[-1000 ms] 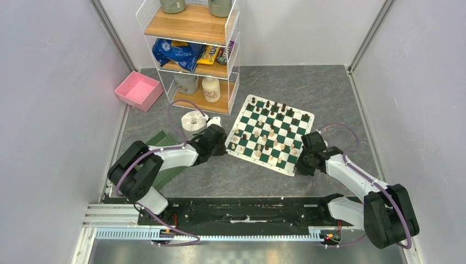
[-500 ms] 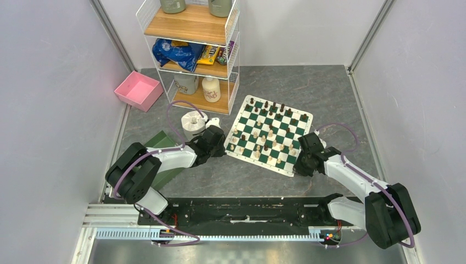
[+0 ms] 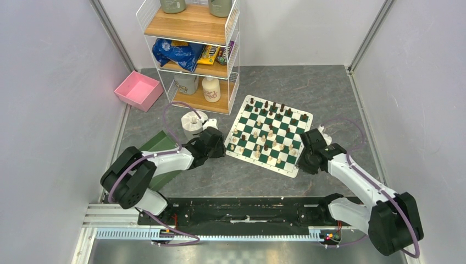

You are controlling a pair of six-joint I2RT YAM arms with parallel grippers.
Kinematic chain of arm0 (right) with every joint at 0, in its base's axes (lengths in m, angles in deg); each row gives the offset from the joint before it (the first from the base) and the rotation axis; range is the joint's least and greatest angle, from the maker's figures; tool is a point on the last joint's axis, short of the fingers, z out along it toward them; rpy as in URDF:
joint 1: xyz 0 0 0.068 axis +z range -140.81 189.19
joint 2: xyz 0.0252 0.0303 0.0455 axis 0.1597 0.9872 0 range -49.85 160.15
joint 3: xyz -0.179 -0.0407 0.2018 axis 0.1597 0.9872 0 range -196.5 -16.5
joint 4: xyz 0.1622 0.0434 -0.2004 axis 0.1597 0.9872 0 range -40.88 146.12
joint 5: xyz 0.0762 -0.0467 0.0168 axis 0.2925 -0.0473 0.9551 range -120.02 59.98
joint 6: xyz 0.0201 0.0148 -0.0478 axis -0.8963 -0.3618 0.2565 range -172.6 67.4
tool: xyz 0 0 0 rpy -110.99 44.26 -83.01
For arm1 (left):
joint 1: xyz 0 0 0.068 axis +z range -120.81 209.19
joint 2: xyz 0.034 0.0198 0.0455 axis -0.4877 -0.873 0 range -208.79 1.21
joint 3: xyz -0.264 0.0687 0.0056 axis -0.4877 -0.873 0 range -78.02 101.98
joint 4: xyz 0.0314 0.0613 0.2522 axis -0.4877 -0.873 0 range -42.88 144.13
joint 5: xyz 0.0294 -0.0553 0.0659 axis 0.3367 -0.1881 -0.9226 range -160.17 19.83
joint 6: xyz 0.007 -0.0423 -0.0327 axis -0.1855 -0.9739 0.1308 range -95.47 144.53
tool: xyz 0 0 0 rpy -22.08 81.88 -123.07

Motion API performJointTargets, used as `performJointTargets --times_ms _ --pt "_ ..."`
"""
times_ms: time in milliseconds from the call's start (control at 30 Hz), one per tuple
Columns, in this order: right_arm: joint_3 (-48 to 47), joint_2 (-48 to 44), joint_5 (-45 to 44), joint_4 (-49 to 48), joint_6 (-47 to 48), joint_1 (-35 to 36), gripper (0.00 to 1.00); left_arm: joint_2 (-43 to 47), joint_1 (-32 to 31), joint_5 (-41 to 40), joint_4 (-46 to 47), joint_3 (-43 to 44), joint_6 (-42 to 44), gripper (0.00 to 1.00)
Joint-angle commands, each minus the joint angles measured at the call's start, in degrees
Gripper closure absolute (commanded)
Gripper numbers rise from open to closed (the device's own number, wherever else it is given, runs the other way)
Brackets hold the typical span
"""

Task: Set up the chess pieces on the board

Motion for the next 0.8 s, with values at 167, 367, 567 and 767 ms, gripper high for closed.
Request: performJointTargets --times_ms 167,367,567,767 --pt "-9.1 -10.4 -5.6 5.4 3.0 0.2 0.52 10.2 0.1 -2.0 -7.7 -1.5 0.8 0.33" --pt "-17.0 -8.9 -4.7 5.2 6.8 0.1 0.46 21.7 0.1 -4.2 -14.9 4.7 3.7 0.21" --pt "-28.0 -0.1 -4.4 3.9 13.0 0.1 0.43 21.5 0.1 -7.9 -18.0 19.7 8.5 0.11" --pt "-39.7 11.3 -6.1 3.2 18.6 -0.1 0.42 15.3 0.2 -11.3 -17.4 32.8 8.8 0.09"
